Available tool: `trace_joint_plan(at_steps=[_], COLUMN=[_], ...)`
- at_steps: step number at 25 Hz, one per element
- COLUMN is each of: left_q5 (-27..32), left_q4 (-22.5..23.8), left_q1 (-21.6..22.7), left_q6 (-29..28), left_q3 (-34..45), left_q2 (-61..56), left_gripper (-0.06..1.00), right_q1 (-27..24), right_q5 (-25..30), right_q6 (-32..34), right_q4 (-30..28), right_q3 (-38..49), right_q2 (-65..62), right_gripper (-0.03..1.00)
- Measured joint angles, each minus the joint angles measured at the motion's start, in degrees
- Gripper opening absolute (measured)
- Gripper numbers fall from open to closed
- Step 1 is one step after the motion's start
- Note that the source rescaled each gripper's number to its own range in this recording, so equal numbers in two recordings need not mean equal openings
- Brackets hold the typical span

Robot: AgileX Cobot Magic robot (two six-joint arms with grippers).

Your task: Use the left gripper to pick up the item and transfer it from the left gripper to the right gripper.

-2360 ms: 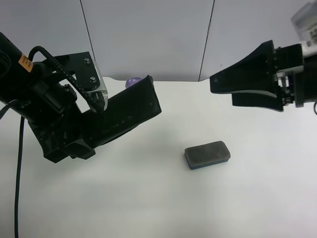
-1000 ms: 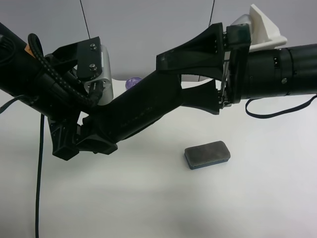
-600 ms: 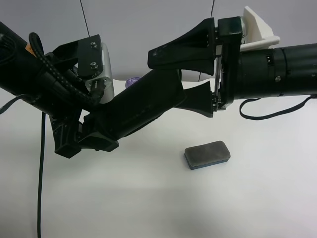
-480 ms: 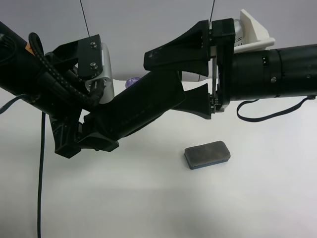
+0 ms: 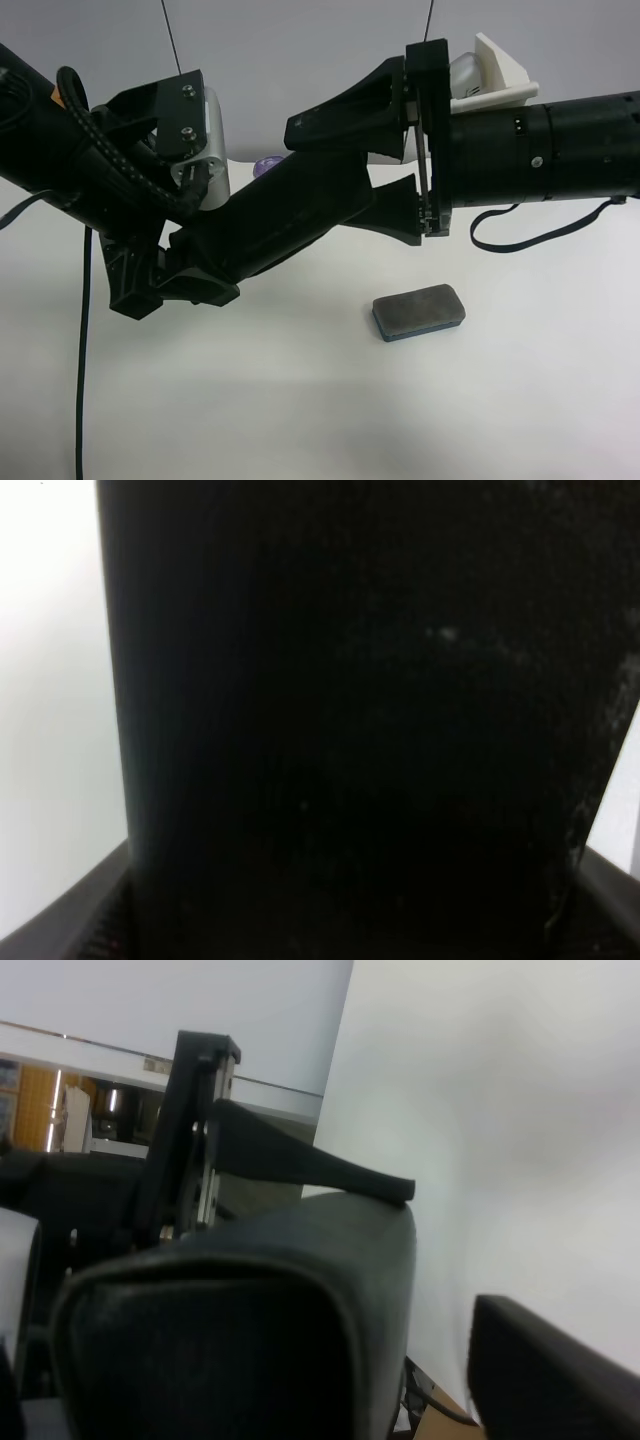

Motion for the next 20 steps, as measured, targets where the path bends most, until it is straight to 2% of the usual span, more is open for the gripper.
trace_joint_plan(at_steps=[3,7,19,20], left_q5=[0.36,0.56,0.73,0.49], left_q4=[0.00,0.01,0.30,0.32], left_q1=[0.00,0.00,0.00,0.00], left_q6=[0.00,-0.06,-0.27,-0.33], left_q3=[0.00,0.00,0.00,0.00], left_q2=[0.00,0.00,0.00,0.00], left_gripper=[0.05,0.05,0.00,0.06], right_q1=[0.00,0.00,0.00,0.00], right_q5=[0.00,-1.54,-4.48,-4.56], right_q6=[1.12,1.38,1.92,1.92], right_q4=[0.00,-0.35,-1.13,-1.13], right_q3=[0.00,0.00,0.00,0.00], right_q2=[0.00,0.00,0.00,0.06], right_gripper=[0.58,0.24,0.17,0.17])
